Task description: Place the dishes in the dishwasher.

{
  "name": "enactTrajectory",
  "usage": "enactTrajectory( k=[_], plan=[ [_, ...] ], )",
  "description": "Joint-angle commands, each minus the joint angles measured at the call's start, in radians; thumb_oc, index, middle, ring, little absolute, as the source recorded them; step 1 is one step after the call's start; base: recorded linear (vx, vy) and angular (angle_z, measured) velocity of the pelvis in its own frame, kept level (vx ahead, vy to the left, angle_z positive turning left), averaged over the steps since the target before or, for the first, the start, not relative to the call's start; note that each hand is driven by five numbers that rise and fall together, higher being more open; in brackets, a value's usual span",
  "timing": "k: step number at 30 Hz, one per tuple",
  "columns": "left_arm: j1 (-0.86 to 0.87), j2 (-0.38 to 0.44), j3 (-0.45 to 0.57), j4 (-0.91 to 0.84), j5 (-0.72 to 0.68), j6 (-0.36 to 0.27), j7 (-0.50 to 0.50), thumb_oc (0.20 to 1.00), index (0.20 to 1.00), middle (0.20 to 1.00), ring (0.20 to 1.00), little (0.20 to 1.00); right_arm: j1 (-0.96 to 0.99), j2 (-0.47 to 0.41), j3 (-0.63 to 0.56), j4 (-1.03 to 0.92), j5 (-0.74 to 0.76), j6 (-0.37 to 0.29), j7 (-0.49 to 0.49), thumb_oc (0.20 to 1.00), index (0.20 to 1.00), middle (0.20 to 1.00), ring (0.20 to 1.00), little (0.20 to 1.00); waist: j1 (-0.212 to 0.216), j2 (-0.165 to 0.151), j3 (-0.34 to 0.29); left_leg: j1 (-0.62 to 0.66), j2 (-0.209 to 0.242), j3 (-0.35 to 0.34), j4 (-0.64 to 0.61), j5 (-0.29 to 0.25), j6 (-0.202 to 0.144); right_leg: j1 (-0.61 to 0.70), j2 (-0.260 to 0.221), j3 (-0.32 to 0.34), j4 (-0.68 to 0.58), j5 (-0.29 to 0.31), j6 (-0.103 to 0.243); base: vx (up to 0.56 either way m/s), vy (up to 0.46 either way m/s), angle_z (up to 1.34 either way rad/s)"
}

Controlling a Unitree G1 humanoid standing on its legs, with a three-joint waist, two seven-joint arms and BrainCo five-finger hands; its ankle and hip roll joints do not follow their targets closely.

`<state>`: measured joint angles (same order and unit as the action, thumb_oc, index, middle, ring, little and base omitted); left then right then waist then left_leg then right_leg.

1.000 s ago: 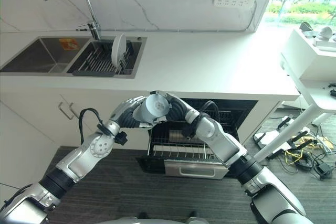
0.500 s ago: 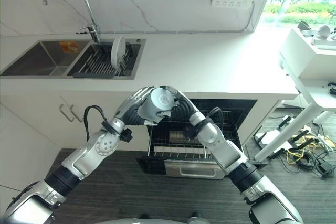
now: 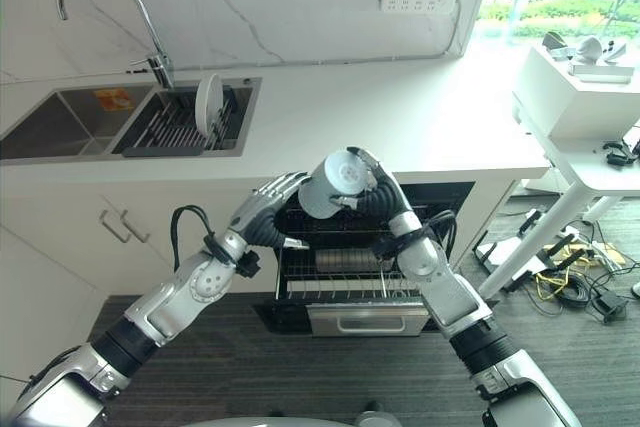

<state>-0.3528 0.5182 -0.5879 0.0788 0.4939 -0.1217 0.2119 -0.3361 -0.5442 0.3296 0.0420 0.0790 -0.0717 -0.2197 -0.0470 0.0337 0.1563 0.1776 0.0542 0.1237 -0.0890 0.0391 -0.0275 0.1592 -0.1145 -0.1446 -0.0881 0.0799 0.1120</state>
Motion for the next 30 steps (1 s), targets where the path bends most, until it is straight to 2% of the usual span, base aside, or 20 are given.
enactTrajectory(
  k=[1,3,9,13,19,22,30],
  plan=[
    [-0.056,0.010,0.030,-0.022,0.014,-0.013,-0.001,1.000,1.000,1.000,1.000,1.000,-0.046,-0.016,-0.064,-0.004,0.008,-0.066,-0.070,0.200,0.200,0.200,0.200,0.200,0.010,-0.030,0.006,0.039,-0.037,0.017,0.024,-0.142,0.049,0.016,0.020,0.024,0.059,-0.123,0.006,0.00,0.000,0.00],
    [-0.039,0.018,0.044,-0.015,0.007,0.027,-0.027,1.000,1.000,1.000,1.000,1.000,-0.016,-0.033,-0.105,0.006,0.020,-0.063,-0.064,0.200,0.200,0.200,0.200,0.200,0.003,-0.031,0.007,0.043,-0.031,0.027,0.017,-0.138,0.045,0.017,0.022,0.024,0.055,-0.121,0.008,0.03,-0.003,-0.02],
    [0.038,0.046,0.064,0.060,0.023,0.062,-0.048,1.000,1.000,1.000,1.000,1.000,0.015,-0.078,-0.160,0.076,-0.019,-0.039,-0.006,0.200,0.200,0.200,0.200,0.200,0.007,-0.038,0.008,0.039,-0.015,0.036,0.008,-0.127,0.032,0.021,0.028,0.010,0.039,-0.116,0.006,0.07,-0.010,-0.08],
    [0.079,0.058,0.074,0.077,0.038,0.053,-0.063,1.000,1.000,1.000,1.000,1.000,0.028,-0.114,-0.170,0.126,-0.036,-0.021,0.042,0.200,0.200,0.200,0.200,0.200,0.017,-0.042,0.011,0.032,-0.008,0.032,0.004,-0.119,0.026,0.024,0.031,0.000,0.032,-0.114,0.004,0.10,-0.028,0.03],
    [0.128,0.107,0.091,0.041,0.068,0.044,-0.156,1.000,1.000,1.000,1.000,1.000,0.054,-0.150,-0.180,0.198,-0.055,-0.012,0.073,0.200,0.200,0.200,0.200,0.200,0.036,-0.041,0.032,0.011,0.001,0.023,0.002,-0.105,0.017,0.018,0.028,-0.019,0.025,-0.107,0.009,0.07,-0.056,0.12],
    [0.121,0.137,0.089,0.019,0.056,0.053,-0.190,1.000,1.000,1.000,1.000,1.000,0.029,-0.169,-0.173,0.251,-0.042,-0.010,0.069,0.200,0.200,0.200,0.200,0.200,0.043,-0.033,0.056,-0.018,0.007,0.015,0.002,-0.091,0.014,-0.009,0.026,-0.019,0.034,-0.104,0.010,-0.02,-0.060,0.16],
    [0.042,0.216,0.070,0.024,0.004,0.051,-0.193,1.000,1.000,1.000,1.000,1.000,-0.094,-0.184,-0.115,0.442,0.009,-0.022,0.069,0.200,0.200,0.200,0.200,0.200,0.059,-0.013,0.141,-0.083,0.005,-0.008,0.006,-0.063,0.011,-0.074,0.018,-0.012,0.053,-0.087,0.017,-0.07,-0.052,0.12]
  ],
)
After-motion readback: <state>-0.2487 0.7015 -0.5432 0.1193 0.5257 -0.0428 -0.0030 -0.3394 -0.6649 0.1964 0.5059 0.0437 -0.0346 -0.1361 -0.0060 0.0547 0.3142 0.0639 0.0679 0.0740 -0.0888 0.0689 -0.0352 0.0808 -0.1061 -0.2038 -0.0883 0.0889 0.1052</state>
